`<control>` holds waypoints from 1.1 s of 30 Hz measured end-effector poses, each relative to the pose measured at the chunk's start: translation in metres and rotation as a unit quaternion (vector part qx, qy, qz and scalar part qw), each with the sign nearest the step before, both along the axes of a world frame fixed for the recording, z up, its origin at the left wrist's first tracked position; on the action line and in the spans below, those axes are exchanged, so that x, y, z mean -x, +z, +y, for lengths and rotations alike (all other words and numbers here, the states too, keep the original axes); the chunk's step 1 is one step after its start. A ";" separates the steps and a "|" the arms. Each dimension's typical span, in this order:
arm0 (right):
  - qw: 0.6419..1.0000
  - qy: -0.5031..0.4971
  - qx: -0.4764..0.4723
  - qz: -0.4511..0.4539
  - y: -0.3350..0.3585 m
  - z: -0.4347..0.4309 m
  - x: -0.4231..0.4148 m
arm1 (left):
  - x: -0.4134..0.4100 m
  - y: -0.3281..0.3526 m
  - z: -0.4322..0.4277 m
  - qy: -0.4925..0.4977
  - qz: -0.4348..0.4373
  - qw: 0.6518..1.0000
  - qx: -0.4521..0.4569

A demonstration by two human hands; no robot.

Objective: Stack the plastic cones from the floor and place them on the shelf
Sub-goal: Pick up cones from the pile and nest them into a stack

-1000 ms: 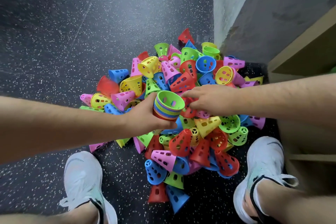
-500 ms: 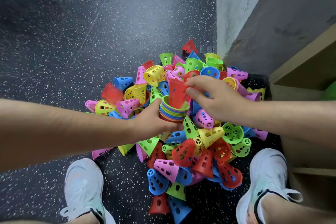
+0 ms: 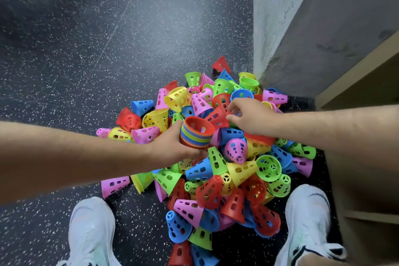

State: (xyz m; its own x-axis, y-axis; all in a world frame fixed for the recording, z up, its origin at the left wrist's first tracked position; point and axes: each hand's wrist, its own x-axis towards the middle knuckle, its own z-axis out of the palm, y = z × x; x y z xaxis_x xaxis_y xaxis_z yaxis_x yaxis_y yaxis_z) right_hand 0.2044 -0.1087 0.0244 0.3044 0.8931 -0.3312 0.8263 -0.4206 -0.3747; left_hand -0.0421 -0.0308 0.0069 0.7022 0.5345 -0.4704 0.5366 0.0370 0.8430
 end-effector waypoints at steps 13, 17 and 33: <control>0.996 -0.030 -0.016 0.085 -0.016 0.019 -0.001 | -0.004 -0.009 0.004 0.023 0.018 0.999 -0.023; 0.985 0.003 -0.145 0.091 0.007 0.007 -0.001 | 0.001 -0.009 0.000 0.030 0.027 0.999 -0.030; 0.977 0.088 -0.116 0.155 0.023 -0.072 0.040 | 0.000 0.006 -0.042 -0.016 0.009 0.999 -0.027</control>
